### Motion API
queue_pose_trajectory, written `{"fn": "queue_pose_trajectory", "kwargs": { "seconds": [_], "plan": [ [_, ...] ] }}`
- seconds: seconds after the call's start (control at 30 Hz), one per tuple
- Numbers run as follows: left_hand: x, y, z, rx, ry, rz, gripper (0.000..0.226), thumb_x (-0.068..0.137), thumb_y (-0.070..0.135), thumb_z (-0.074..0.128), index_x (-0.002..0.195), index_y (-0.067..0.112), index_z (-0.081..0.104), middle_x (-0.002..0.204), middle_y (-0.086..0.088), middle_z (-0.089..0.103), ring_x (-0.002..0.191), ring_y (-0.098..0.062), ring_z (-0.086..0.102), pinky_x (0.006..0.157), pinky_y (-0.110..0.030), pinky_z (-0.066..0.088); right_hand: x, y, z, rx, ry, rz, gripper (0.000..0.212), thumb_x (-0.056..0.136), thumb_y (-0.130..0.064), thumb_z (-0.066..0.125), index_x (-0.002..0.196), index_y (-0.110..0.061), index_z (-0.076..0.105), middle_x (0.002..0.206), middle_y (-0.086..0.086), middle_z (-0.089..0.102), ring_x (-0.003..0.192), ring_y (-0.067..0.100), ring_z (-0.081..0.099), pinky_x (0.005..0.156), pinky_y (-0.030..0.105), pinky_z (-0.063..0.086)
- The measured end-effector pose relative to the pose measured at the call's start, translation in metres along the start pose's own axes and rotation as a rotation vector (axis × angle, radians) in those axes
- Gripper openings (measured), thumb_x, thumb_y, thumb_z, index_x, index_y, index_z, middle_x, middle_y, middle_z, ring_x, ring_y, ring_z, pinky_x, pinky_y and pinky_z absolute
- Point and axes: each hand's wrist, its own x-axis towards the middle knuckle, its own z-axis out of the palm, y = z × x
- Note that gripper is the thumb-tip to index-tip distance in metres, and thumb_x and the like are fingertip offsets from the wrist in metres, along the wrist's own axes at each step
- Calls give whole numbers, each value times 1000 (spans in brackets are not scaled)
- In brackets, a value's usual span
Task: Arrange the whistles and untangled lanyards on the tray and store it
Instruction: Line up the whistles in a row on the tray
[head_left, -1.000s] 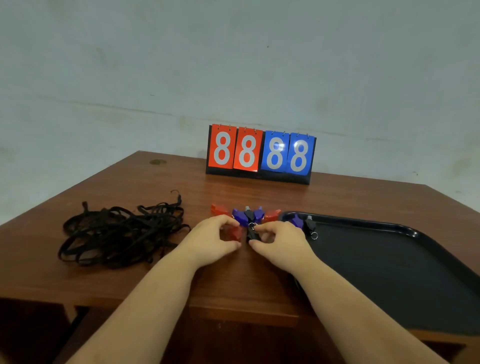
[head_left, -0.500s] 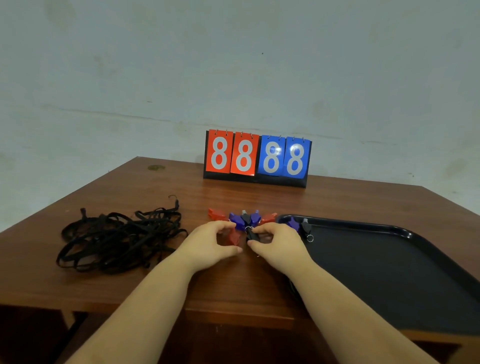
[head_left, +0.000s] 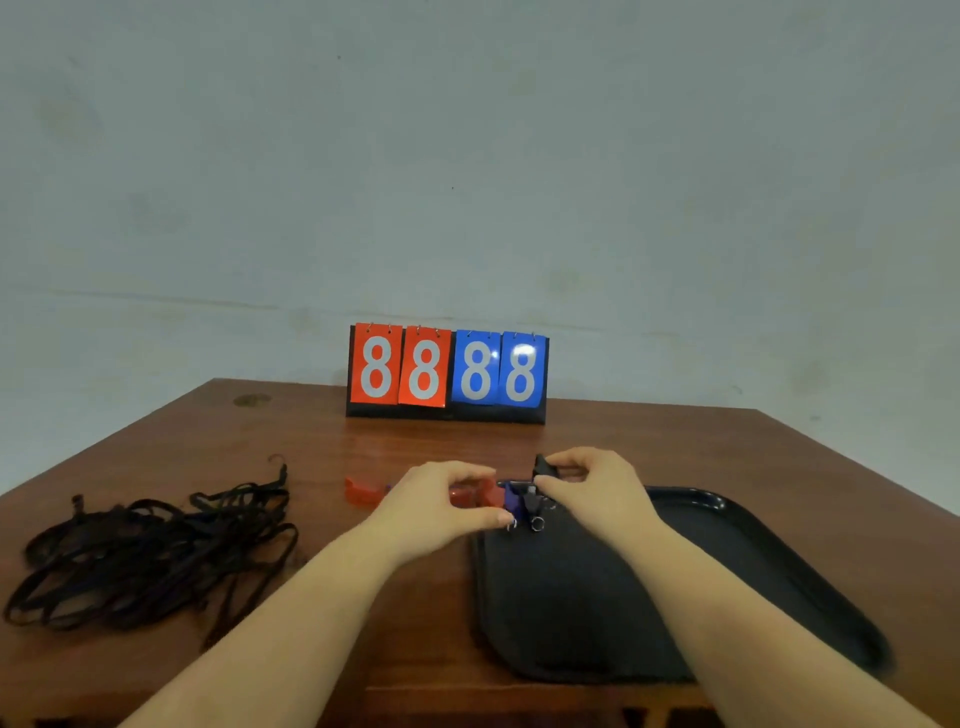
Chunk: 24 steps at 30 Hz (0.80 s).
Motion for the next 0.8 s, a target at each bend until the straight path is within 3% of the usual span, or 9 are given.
{"fn": "queue_pose_trajectory", "kwargs": {
  "seconds": [0.13, 0.27, 0.47, 0.63, 0.8],
  "plan": [
    [25, 24, 27, 32, -37, 56, 60, 76, 48, 70, 131, 32, 50, 134, 13, 52, 114, 1, 45, 94, -21, 34, 9, 28, -17, -27, 26, 52, 38, 80, -31, 70, 116, -19, 64, 114, -3, 66, 91, 4, 55, 82, 21, 43],
    [50, 31, 48, 69, -67, 45, 61, 76, 49, 69, 131, 31, 50, 135, 10, 53, 124, -8, 47, 103, -31, 37, 24, 50, -22, -26, 7, 90, 40, 80, -32, 71, 117, -18, 63, 115, -1, 66, 100, 10, 60, 83, 22, 44],
    [80, 25, 68, 158, -117, 71, 61, 76, 52, 67, 131, 32, 51, 131, 9, 55, 123, -11, 48, 103, -33, 37, 44, 72, -10, 12, -28, 135, 39, 79, -30, 72, 114, -18, 64, 111, 0, 68, 95, 10, 62, 82, 24, 47],
    [85, 11, 83, 365, -103, 69, 67, 75, 63, 60, 135, 37, 46, 149, 0, 37, 140, -19, 24, 115, -40, 12, 43, 89, 8, 47, -28, 159, 39, 77, -31, 72, 112, -18, 65, 107, -2, 68, 94, 8, 61, 78, 20, 43],
    [91, -2, 87, 449, -103, 109, 68, 76, 67, 54, 136, 36, 44, 149, 4, 38, 142, -10, 17, 119, -41, -1, 42, 95, 13, 1, -22, 143, 36, 79, -33, 70, 113, -21, 64, 108, -5, 66, 95, 6, 59, 82, 20, 44]
  ]
}}
